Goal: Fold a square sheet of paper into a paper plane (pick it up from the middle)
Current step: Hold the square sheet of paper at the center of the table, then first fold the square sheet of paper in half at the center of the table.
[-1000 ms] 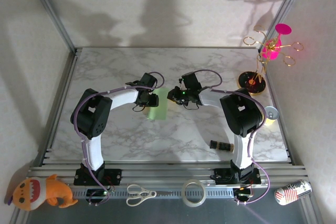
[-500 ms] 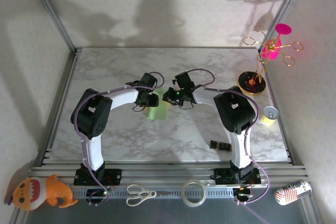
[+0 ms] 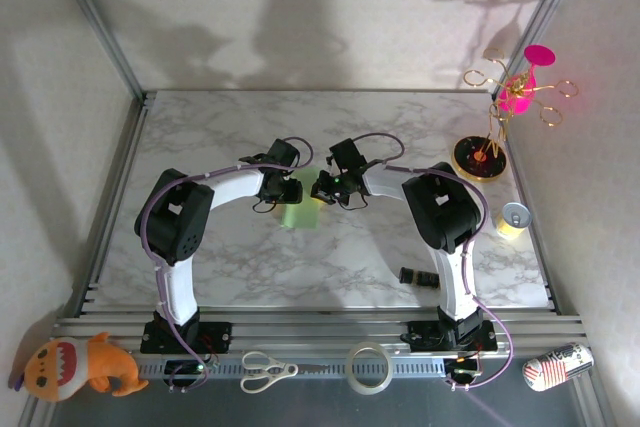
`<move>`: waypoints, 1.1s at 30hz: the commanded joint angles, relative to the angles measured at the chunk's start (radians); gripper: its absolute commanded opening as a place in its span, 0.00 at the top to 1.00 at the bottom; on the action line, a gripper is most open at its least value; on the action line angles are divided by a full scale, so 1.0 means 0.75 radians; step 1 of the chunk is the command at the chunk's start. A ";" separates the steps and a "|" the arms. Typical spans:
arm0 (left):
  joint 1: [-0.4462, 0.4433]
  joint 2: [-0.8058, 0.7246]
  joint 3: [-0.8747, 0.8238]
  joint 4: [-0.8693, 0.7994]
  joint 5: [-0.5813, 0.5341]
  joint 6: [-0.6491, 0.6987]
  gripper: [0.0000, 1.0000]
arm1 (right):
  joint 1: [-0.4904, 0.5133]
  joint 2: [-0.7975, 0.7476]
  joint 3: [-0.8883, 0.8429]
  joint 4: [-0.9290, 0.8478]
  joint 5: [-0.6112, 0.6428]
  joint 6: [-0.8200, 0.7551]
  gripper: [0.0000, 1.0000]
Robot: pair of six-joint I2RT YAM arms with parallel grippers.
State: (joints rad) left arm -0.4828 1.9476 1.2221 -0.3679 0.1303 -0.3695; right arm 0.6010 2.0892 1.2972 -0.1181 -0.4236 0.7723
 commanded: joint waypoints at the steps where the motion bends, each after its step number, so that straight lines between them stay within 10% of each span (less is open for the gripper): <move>1: -0.003 0.117 -0.038 -0.032 -0.007 -0.006 0.53 | 0.013 0.070 0.006 -0.180 0.100 -0.028 0.96; 12: 0.025 -0.189 0.105 -0.044 0.022 -0.126 0.50 | 0.013 0.118 -0.043 -0.258 0.221 -0.040 0.97; 18: 0.018 -0.113 0.111 0.023 0.346 -0.160 0.66 | 0.013 0.122 -0.047 -0.282 0.260 -0.043 0.96; 33: 0.032 0.060 0.125 -0.042 0.416 -0.070 0.91 | 0.019 0.138 -0.058 -0.305 0.304 -0.039 0.96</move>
State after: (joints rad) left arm -0.4667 1.9759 1.2961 -0.3660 0.4168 -0.4553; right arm 0.6144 2.0918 1.3113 -0.1543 -0.3634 0.7544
